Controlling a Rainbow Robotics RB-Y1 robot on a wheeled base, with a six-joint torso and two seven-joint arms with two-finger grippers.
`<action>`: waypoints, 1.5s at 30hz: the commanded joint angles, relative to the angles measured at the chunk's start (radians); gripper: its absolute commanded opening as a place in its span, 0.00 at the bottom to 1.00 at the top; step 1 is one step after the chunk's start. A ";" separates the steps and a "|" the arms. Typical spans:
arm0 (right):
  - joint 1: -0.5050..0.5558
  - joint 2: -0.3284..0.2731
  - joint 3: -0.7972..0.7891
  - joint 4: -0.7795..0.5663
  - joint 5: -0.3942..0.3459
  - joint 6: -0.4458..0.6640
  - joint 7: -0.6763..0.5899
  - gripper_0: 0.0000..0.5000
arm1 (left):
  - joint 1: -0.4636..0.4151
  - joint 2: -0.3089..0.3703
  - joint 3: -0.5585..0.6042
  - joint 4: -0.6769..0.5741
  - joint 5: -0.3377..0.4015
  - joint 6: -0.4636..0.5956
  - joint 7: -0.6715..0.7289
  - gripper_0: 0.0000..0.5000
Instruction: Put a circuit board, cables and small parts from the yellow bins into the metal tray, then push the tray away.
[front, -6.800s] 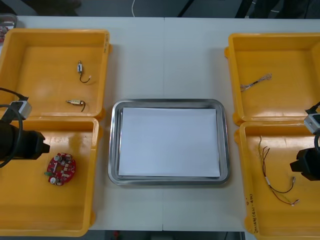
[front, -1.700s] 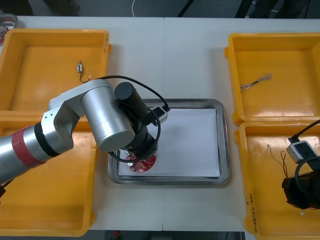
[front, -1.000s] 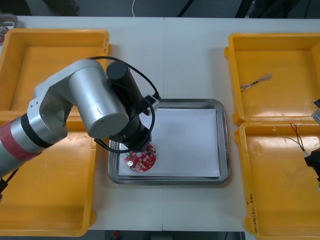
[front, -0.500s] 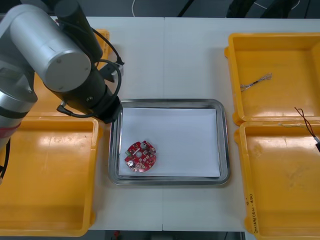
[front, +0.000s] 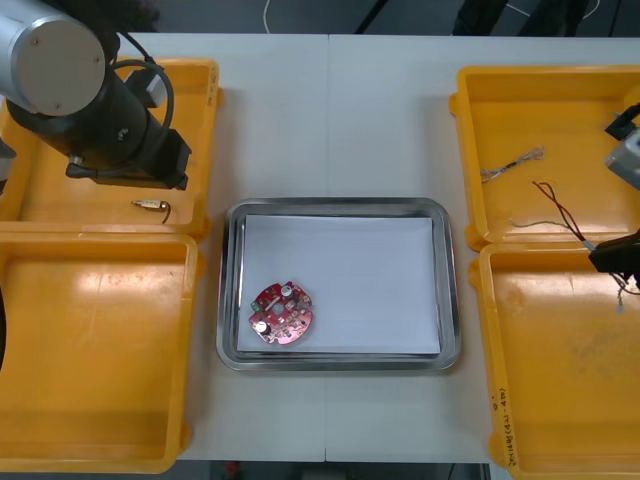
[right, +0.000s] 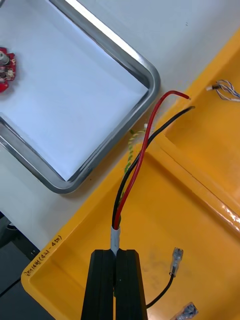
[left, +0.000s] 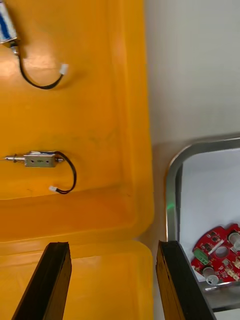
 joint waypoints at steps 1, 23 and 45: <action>-0.115 -0.050 0.088 0.001 -0.023 0.003 0.038 0.00 | -0.039 -0.005 0.050 0.043 -0.043 0.008 0.082 1.00; -0.412 0.090 0.552 0.005 0.129 0.003 0.047 0.00 | -0.089 -0.018 0.082 0.324 -0.107 -0.183 0.151 1.00; -0.475 0.251 0.970 0.099 0.555 -0.001 0.110 0.00 | -0.089 -0.030 -0.030 0.473 -0.113 -0.310 0.378 1.00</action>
